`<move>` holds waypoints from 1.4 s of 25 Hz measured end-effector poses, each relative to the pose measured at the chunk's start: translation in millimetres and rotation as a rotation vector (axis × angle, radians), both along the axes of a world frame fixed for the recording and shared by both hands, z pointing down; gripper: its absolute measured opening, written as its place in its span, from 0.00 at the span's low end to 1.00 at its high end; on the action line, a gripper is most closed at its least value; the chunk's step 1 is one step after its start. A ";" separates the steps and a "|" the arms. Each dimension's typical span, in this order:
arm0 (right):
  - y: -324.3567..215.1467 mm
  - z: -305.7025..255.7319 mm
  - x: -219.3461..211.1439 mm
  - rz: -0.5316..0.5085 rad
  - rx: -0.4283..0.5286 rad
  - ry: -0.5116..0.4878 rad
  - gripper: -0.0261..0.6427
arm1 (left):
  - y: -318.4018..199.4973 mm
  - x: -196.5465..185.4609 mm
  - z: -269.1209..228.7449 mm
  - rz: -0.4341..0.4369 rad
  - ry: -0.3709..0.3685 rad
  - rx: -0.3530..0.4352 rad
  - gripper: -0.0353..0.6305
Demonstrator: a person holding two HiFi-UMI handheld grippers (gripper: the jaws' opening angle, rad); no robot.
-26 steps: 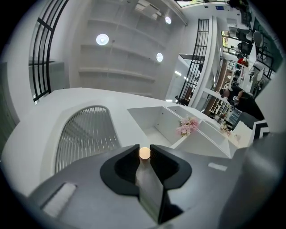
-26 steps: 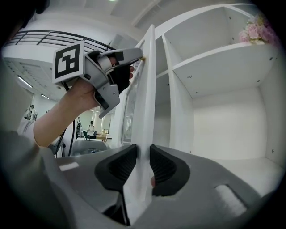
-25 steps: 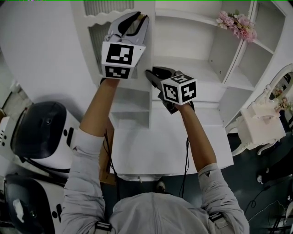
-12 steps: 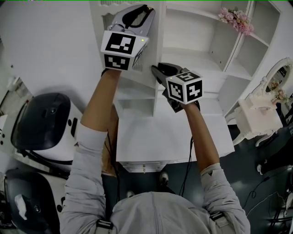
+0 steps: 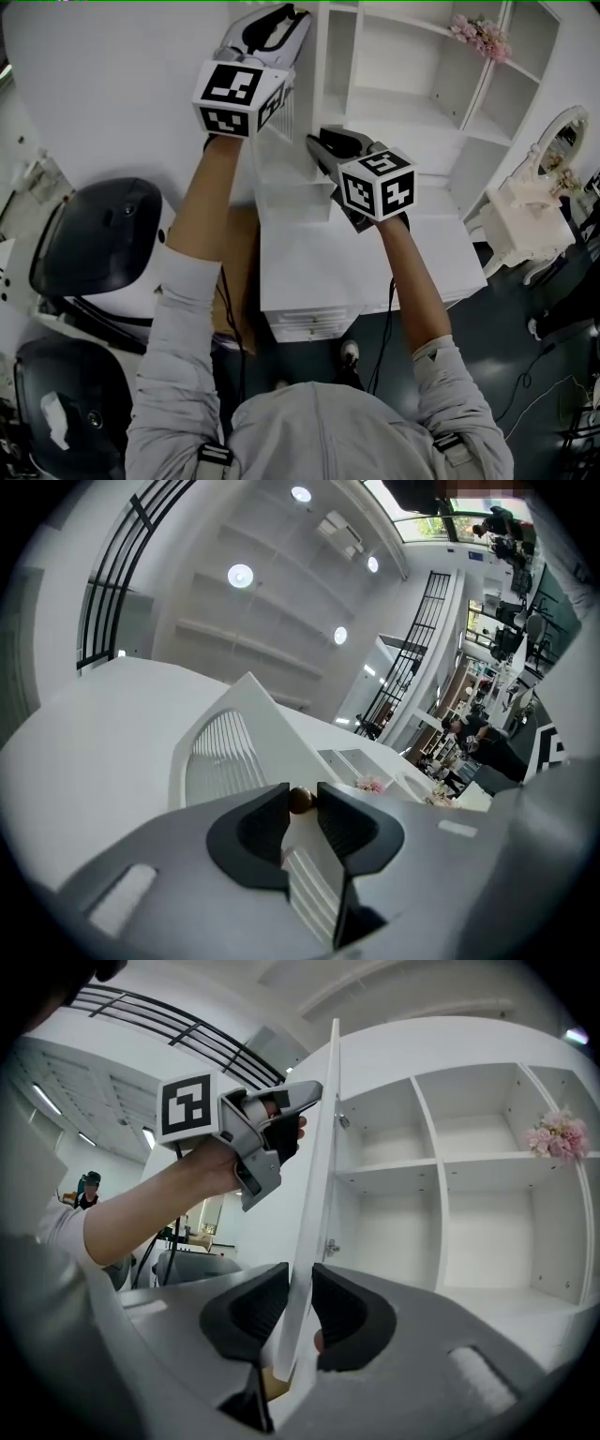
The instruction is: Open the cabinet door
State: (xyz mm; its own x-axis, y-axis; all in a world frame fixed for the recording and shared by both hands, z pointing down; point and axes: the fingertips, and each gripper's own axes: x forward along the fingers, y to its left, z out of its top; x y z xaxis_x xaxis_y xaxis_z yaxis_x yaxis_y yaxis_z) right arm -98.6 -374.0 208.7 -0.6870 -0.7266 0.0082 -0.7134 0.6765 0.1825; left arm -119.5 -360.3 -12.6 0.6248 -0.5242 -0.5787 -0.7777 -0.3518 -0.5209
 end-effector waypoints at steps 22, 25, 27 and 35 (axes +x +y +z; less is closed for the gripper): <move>44.6 3.7 -155.7 -0.112 0.042 0.084 0.15 | 33.2 -154.1 4.6 0.028 0.012 -0.035 0.18; 44.3 3.7 -154.1 -0.107 0.034 0.065 0.15 | 34.1 -152.4 6.4 0.019 -0.001 -0.038 0.19; 46.4 2.4 -151.4 -0.111 0.041 0.066 0.15 | 36.8 -150.6 9.1 0.015 0.002 -0.044 0.21; 59.0 -15.1 -88.1 -0.099 0.082 0.018 0.12 | 50.0 -149.9 38.8 -0.101 -0.007 -0.127 0.15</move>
State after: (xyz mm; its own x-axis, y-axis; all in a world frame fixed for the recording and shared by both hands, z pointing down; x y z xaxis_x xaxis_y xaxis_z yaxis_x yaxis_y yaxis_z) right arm -186.7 -315.0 193.6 -0.7554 -0.6543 -0.0354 -0.6403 0.7257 0.2517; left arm -269.5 -310.3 26.2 0.5691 -0.6532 -0.4995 -0.8090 -0.3359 -0.4824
